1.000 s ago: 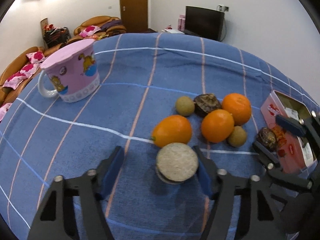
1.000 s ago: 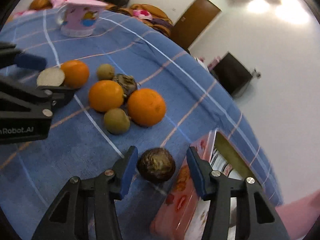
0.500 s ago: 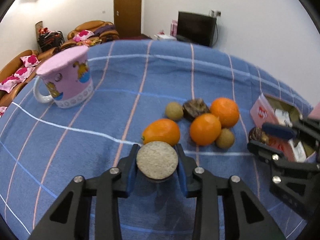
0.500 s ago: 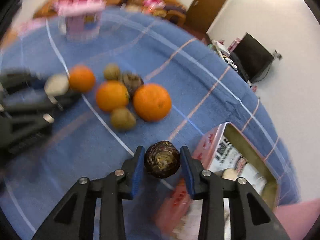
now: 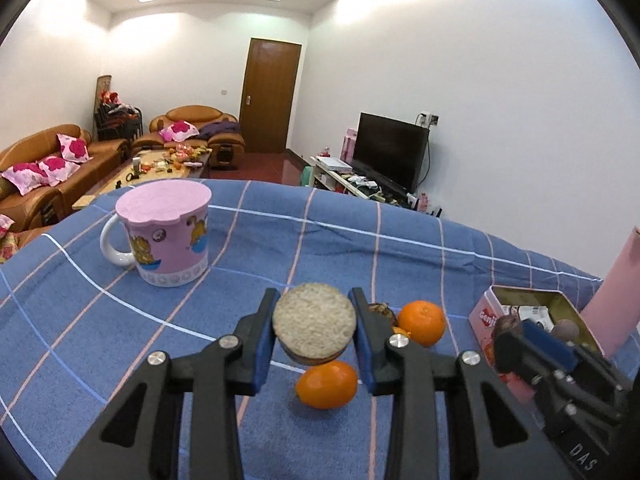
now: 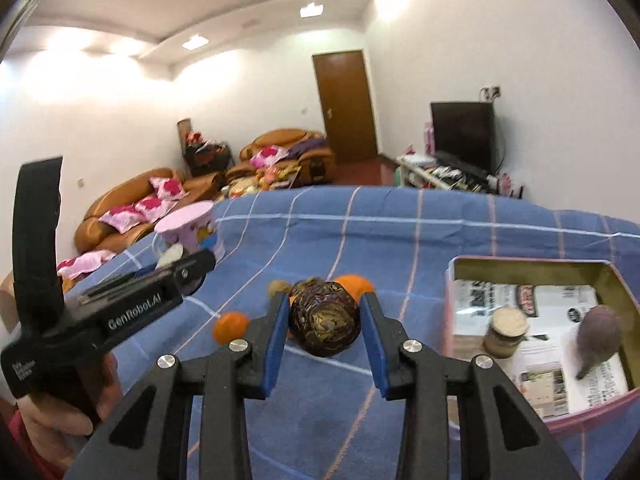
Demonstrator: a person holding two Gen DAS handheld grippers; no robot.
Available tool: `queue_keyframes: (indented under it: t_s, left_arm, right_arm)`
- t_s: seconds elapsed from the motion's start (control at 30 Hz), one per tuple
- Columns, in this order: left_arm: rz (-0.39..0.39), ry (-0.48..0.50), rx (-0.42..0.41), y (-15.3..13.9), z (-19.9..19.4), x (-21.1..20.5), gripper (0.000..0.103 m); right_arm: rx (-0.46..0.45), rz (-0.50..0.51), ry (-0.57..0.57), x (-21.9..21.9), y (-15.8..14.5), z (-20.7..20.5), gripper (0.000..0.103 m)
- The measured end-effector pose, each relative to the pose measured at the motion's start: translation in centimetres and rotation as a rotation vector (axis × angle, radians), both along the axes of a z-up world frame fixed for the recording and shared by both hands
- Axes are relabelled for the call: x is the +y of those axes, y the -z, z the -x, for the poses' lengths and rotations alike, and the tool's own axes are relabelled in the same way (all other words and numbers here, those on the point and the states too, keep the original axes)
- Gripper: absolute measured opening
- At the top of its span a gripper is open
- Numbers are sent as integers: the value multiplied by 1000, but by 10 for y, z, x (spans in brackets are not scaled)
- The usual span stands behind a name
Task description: Organize fruits
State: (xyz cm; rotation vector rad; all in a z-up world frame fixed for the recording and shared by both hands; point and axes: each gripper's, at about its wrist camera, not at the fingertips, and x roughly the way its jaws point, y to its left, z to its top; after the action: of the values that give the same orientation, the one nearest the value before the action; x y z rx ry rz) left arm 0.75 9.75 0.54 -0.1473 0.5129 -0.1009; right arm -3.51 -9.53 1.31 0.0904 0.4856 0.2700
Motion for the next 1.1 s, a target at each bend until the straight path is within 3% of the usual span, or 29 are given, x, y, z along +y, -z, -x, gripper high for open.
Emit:
queue_keyframes:
  t_s: [0.1,0.23,0.43,0.93,1.1]
  left_arm:
    - [0,13,-19,-1,-1,0,37]
    - [113,62,-54,-5,5,12,37]
    - [168,106,-104,-10,11,15,37]
    - [-71,38,-108,-1,11,-25,37]
    - [-89,39,-104,-1,15,-33,37]
  right_arm:
    - [-32,23,37,0,-3,3,38]
    - [-61,50,72,2,-5,7,38]
    - [-111,93,129,3,-8,12,38]
    - [-111,126,162,-3,-5,17,38]
    - [-104,129,169,-9,-4,21,38]
